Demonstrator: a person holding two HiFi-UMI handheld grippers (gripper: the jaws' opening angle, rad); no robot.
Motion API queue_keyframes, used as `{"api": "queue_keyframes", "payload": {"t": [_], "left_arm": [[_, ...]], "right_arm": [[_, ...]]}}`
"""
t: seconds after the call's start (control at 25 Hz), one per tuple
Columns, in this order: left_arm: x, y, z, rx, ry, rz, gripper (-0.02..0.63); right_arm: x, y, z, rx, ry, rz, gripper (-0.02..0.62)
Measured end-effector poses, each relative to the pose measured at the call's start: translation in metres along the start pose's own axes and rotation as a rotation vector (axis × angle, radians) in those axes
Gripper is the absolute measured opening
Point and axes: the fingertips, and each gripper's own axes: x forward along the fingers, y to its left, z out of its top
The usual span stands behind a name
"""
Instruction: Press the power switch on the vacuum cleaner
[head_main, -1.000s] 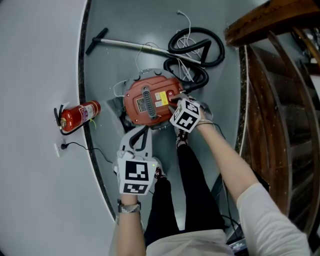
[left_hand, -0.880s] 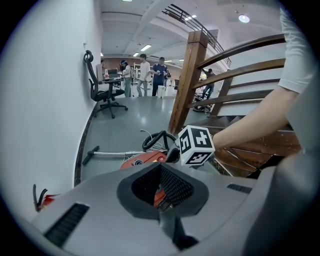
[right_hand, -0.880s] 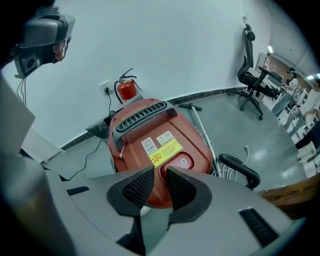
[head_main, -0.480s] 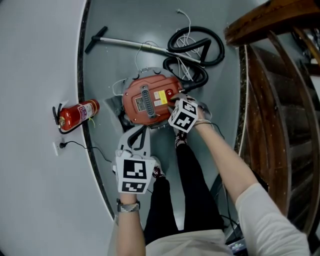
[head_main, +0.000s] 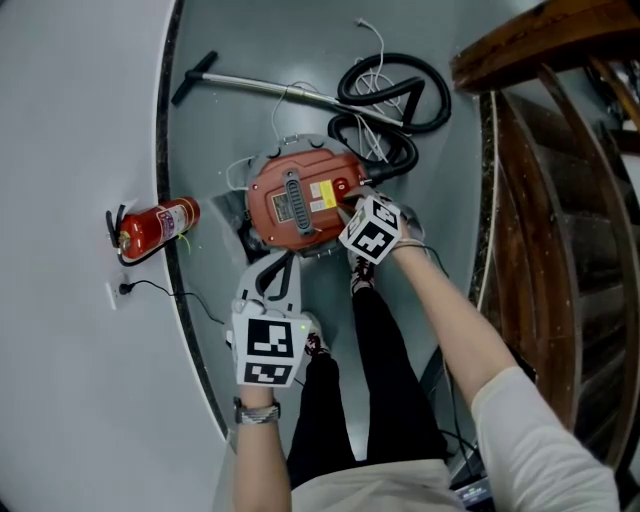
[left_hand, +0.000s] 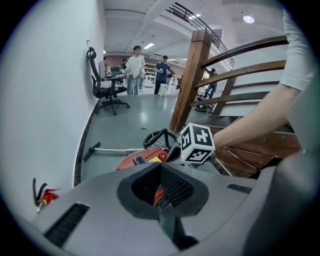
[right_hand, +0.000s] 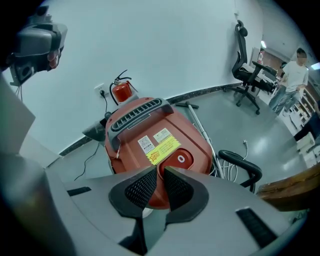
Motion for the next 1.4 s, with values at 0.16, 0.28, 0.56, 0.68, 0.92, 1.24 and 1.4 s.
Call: {"api": "queue_keyframes", "payload": {"t": [0.16,0.28,0.56,0.68,0.92,1.24,1.4], "left_arm": [[-0.001,0.001,0.0,0.003,0.002,0.002,0.0],[-0.005,0.003,0.001,0.005,0.007,0.006,0.0],[-0.011,0.01,0.007,0.019,0.003,0.023,0.0],[-0.015,0.009,0.012,0.037,0.002,0.031,0.0],[-0.025,0.002,0.021,0.051,-0.006,0.035,0.0],[-0.043,-0.006,0.037,0.068,-0.028,0.043,0.0],[-0.052,-0.012,0.044,0.079,-0.036,0.041,0.0]], "right_arm": [[0.002,0.001,-0.005,0.016,0.006,-0.016,0.066],[-0.001,0.001,0.0,0.097,-0.02,-0.04,0.067],[-0.01,-0.001,-0.016,0.211,-0.054,-0.1,0.066],[-0.02,-0.002,-0.012,0.215,-0.07,-0.098,0.066],[-0.045,0.003,0.0,0.216,-0.102,-0.089,0.066],[-0.096,0.009,0.015,0.217,-0.183,-0.103,0.048],[-0.124,0.01,0.024,0.234,-0.225,-0.121,0.041]]}}
